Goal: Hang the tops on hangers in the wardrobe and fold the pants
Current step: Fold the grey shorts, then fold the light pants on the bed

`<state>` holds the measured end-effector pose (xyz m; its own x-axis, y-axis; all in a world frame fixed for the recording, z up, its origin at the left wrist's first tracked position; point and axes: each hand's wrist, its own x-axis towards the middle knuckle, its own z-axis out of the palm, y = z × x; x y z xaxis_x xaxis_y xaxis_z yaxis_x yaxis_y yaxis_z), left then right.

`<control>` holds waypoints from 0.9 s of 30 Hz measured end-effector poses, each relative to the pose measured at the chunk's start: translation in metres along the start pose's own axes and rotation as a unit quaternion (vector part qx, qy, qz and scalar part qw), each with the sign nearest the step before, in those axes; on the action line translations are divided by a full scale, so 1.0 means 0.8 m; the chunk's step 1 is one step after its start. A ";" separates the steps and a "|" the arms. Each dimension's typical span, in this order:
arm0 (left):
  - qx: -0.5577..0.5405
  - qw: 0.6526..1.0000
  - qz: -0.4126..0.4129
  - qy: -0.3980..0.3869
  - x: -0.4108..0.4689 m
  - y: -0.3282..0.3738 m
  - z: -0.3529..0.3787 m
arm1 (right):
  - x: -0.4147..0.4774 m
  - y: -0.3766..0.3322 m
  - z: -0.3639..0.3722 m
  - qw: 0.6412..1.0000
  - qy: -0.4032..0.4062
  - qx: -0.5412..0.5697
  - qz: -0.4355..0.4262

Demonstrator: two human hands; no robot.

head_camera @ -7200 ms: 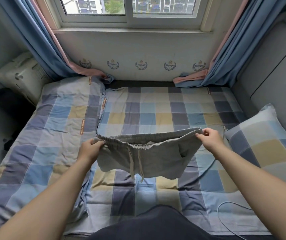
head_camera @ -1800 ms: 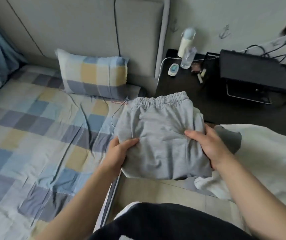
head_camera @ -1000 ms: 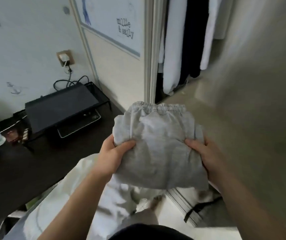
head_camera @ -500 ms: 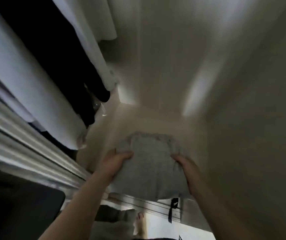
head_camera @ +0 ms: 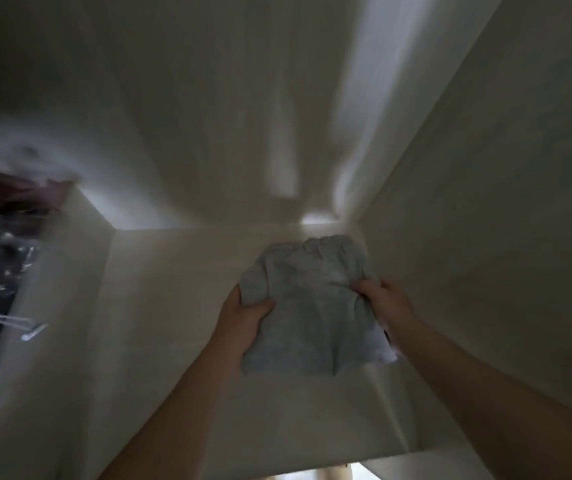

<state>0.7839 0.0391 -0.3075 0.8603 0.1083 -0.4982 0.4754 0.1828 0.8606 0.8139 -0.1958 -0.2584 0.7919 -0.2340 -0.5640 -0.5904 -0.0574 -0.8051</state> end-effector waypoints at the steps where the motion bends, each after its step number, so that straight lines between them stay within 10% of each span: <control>1: 0.007 1.000 0.013 -0.009 0.019 0.002 0.012 | 0.018 -0.006 -0.002 1.000 0.018 -0.010 -0.005; 8: 0.156 0.986 0.054 0.035 0.114 -0.022 0.070 | 0.119 0.013 -0.004 0.931 0.159 -0.315 -0.092; 12: 0.470 0.871 0.142 0.025 0.117 -0.066 0.084 | 0.121 0.063 0.018 0.831 0.057 -0.539 -0.128; 17: 0.592 0.798 0.097 -0.053 0.121 -0.096 0.080 | 0.136 0.093 0.017 0.804 -0.070 -0.588 -0.058; 27: 0.467 0.880 0.022 -0.085 0.017 -0.110 0.058 | 0.020 0.140 -0.014 0.785 -0.097 -0.609 -0.059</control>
<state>0.7620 -0.0208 -0.3849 0.8592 -0.0679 -0.5071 0.3156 -0.7098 0.6298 0.7584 -0.2170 -0.3556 0.7918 -0.0116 -0.6107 -0.1289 -0.9805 -0.1486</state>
